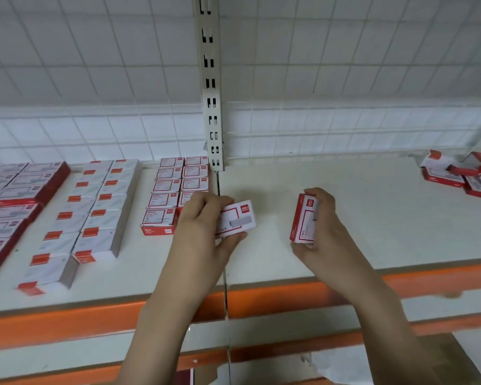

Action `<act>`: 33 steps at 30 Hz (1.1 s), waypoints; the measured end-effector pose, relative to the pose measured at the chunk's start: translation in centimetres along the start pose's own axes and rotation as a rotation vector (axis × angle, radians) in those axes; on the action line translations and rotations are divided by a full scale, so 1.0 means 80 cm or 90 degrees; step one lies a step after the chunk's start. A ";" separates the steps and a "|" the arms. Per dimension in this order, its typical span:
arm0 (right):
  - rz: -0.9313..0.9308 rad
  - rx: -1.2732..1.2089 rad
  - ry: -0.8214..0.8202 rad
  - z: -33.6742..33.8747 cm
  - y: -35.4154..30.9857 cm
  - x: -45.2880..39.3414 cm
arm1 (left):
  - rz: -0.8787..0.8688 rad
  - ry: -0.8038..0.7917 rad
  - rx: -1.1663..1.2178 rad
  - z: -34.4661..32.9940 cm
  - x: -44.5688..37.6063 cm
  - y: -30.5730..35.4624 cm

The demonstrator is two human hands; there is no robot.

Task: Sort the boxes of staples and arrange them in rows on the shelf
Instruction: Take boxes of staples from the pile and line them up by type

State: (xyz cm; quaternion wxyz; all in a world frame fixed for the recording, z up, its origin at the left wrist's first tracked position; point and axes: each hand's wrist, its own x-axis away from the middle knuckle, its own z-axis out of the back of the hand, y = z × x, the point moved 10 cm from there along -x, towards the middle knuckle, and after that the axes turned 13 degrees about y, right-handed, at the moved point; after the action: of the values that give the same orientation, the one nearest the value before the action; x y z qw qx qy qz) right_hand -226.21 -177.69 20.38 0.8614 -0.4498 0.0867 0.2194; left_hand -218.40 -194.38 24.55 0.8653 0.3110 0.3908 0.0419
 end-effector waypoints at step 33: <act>0.008 0.030 0.079 -0.169 -0.168 0.042 | -0.007 0.050 -0.136 0.224 0.040 -0.147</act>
State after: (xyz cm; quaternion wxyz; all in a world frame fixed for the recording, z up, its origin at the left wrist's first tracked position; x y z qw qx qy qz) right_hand -216.41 -194.35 21.30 0.8633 -0.4416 0.1476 0.1947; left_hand -205.60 -211.88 24.79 0.8778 0.2127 0.4196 0.0908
